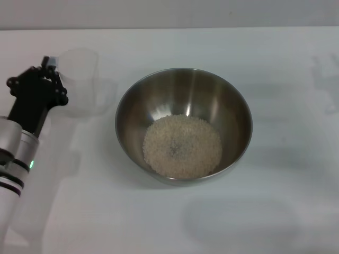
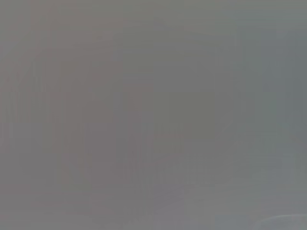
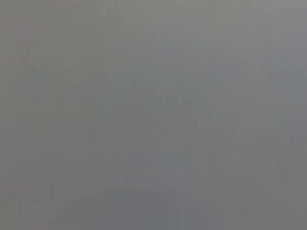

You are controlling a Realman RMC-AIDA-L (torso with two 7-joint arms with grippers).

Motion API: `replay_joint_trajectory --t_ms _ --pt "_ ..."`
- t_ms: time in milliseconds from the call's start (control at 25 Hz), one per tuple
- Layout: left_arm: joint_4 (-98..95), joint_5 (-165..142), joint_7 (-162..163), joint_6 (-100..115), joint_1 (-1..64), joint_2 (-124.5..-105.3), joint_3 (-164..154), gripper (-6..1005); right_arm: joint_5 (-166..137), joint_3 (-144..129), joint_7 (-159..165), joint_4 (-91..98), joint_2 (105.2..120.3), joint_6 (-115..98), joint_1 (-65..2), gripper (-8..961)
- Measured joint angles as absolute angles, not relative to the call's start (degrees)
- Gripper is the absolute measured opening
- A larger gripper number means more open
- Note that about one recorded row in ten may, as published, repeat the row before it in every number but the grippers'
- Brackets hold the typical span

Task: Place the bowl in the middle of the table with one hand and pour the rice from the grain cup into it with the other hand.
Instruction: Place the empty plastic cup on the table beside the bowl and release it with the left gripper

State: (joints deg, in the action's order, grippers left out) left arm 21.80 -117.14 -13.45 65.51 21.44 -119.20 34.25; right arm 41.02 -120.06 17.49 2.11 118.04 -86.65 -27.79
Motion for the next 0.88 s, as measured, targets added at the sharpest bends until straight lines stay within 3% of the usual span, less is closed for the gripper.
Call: replay_joint_trajectory --t_ms 880 --pt "21.8 -115.1 -10.0 55.7 21.8 -119.18 35.5 41 41.0 -120.3 17.5 2.5 117.95 -86.4 -28.3 570"
